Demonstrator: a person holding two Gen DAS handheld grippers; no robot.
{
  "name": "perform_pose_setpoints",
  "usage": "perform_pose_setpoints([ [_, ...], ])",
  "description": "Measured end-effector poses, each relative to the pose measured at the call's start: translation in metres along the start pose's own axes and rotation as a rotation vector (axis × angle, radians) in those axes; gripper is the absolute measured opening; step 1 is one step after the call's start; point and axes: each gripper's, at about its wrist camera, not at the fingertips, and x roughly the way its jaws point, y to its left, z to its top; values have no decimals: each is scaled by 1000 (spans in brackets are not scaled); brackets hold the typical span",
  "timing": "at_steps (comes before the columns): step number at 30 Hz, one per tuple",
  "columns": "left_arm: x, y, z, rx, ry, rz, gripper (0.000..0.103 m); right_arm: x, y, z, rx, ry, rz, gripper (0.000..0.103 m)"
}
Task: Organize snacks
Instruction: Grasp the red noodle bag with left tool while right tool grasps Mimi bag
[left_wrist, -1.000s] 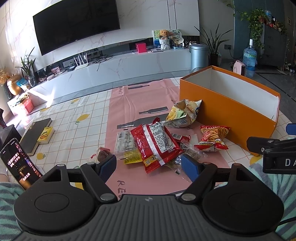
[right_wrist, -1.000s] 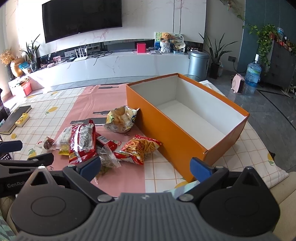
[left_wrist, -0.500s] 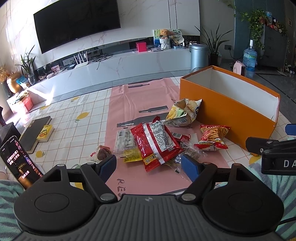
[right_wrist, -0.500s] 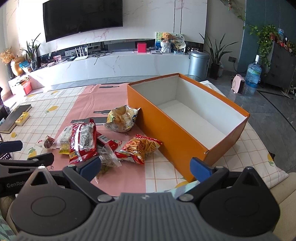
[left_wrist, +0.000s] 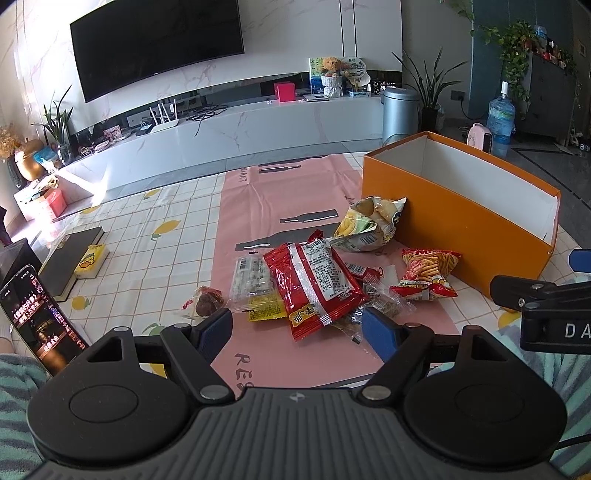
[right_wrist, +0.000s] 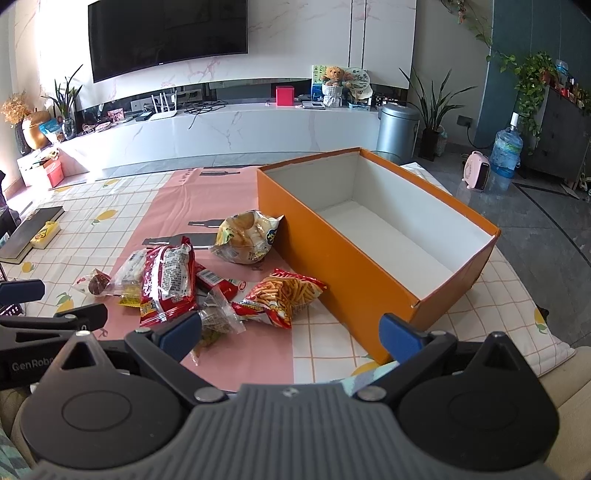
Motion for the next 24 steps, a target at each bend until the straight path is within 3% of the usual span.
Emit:
perform_pose_setpoints([
  [9, 2, 10, 2, -16, -15, -40, 92, 7, -1, -3, 14, -20, 36, 98],
  [16, 24, 32, 0, -130, 23, -170, 70, 30, 9, -2, -17, 5, 96, 69],
  [18, 31, 36, 2, -168, 32, -195, 70, 39, 13, -2, -30, 15, 113, 63],
  [22, 44, 36, 9, -200, 47, -187, 84, 59, 17, 3, -57, 28, 93, 66],
  [24, 51, 34, 12, -192, 58, -178, 85, 72, 17, 7, -64, 37, 75, 66],
])
